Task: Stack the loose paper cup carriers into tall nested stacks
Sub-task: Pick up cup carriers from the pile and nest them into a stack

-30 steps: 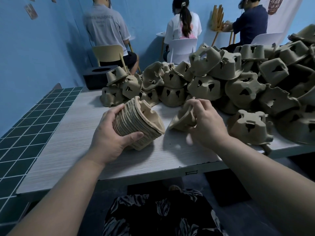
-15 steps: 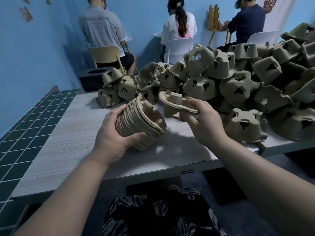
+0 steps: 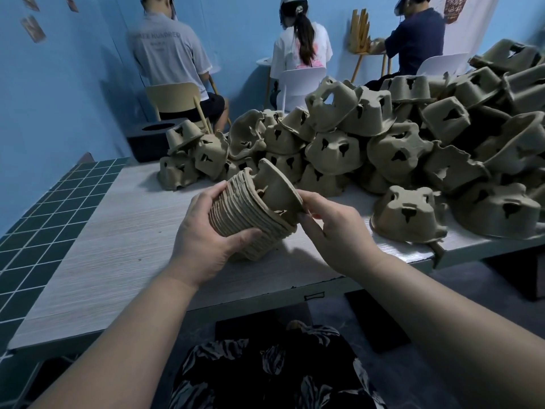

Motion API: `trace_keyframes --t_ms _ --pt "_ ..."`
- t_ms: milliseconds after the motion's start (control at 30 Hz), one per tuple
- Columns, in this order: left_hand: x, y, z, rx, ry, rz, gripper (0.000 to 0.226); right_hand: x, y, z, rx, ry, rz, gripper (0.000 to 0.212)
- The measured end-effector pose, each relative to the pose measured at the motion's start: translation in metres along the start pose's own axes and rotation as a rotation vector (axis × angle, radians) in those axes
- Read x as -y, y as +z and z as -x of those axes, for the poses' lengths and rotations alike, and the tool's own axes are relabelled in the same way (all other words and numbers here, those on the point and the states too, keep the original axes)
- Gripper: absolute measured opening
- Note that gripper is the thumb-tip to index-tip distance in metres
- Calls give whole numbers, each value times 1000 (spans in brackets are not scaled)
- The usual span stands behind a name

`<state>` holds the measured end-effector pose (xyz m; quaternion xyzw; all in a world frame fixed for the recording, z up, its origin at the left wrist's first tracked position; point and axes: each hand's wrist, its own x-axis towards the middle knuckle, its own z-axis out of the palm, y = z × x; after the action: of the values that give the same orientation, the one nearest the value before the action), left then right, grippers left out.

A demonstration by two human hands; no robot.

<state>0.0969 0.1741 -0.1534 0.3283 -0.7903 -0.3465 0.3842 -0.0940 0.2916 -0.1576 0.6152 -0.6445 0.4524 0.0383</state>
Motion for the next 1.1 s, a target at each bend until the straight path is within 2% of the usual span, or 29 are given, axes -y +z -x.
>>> trace_keyframes --t_ms 100,267,500,567,667,733,767,933,1100 --pt "-5 5 1 12 17 -10 95 -3 -4 3 48 -58 17 44" --pt "-11 16 -1 49 46 -14 96 -7 -7 6 90 -158 152 45" --pt "-17 33 -4 76 83 -21 96 -9 -26 11 239 -74 151 52" --pt "-20 39 -5 86 96 -18 96 -12 -34 15 168 -73 185 53" --pt "-26 49 -6 103 106 -7 97 -32 -51 20 -134 -80 352 42" --pt "-29 55 -8 116 114 1 94 -50 -65 21 -256 3 479 41" --pt "-30 57 -8 120 119 7 94 -58 -71 22 -257 65 537 43" --pt "-35 65 -11 125 129 14 94 -81 -87 24 30 420 634 69" --pt "-35 64 -11 138 118 -9 94 -77 -91 20 84 413 648 71"
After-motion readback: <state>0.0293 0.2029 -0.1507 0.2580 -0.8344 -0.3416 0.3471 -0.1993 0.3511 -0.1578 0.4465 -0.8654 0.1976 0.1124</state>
